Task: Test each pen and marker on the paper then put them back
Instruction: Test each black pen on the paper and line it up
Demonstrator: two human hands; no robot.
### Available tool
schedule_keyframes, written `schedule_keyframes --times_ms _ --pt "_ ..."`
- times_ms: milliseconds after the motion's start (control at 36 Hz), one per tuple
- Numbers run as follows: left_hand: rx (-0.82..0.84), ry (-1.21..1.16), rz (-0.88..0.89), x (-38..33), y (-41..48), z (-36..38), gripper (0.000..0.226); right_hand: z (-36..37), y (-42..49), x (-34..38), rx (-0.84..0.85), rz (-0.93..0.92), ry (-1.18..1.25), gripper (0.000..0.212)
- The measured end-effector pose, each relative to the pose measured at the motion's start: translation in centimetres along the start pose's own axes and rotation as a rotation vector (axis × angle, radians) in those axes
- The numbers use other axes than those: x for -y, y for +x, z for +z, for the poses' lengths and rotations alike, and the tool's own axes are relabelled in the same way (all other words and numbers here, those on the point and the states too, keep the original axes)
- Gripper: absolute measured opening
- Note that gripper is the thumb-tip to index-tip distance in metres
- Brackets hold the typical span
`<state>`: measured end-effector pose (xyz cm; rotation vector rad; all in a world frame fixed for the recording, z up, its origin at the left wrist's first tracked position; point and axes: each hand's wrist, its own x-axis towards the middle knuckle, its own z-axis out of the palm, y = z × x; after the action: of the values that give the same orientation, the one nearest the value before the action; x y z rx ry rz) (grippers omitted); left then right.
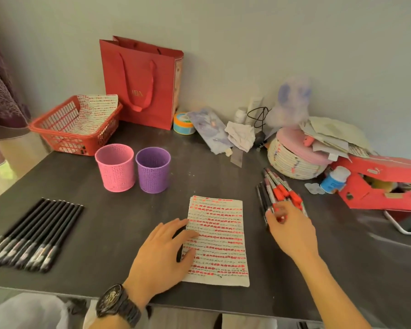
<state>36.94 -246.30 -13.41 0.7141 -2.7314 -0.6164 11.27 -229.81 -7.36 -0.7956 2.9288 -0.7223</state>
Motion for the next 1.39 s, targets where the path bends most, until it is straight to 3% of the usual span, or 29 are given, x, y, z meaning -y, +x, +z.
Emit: schedule_keyframes --times_ms 139,333,472,556,806,889,972,1028,1139,1250,1389 --pt "-0.002 0.009 -0.013 0.0 0.2 0.1 0.043 0.6 1.9 1.1 -0.025 0.014 -0.221 0.043" --pt "0.01 0.004 -0.029 -0.1 0.4 -0.1 0.046 0.9 3.3 1.8 0.003 0.012 -0.395 0.035" --pt "0.017 -0.004 -0.033 -0.3 0.4 -0.3 0.046 0.6 3.7 1.8 0.015 0.05 -0.392 0.028" --pt "0.01 0.001 -0.027 -0.3 0.3 -0.4 0.046 0.2 3.2 1.3 0.038 0.018 -0.182 0.025" --pt "-0.041 -0.04 -0.021 -0.6 -0.1 -0.7 0.04 0.6 -7.6 3.1 0.163 0.14 0.855 0.014" --pt "-0.099 -0.118 -0.045 -0.8 -0.7 -1.0 0.034 0.9 -12.1 4.1 0.245 0.165 1.069 0.028" --pt "-0.181 -0.253 -0.119 -1.3 -2.5 -1.4 0.027 1.5 -15.6 4.8 0.32 0.212 1.224 0.025" --pt "-0.241 -0.329 -0.122 -2.1 -4.3 -1.8 0.023 2.0 -17.5 5.2 0.369 0.195 1.27 0.012" --pt "-0.273 -0.4 -0.071 -4.3 -8.0 -2.6 0.021 3.1 -19.9 5.0 0.391 0.18 1.261 0.036" --pt "-0.08 -0.329 -0.052 -6.0 -10.4 -2.7 0.03 3.3 -21.4 4.8 0.46 0.115 1.25 0.059" --pt "0.128 -0.544 -0.087 -6.7 -11.3 -1.9 0.041 3.0 -22.0 5.0 0.447 0.059 1.145 0.039"
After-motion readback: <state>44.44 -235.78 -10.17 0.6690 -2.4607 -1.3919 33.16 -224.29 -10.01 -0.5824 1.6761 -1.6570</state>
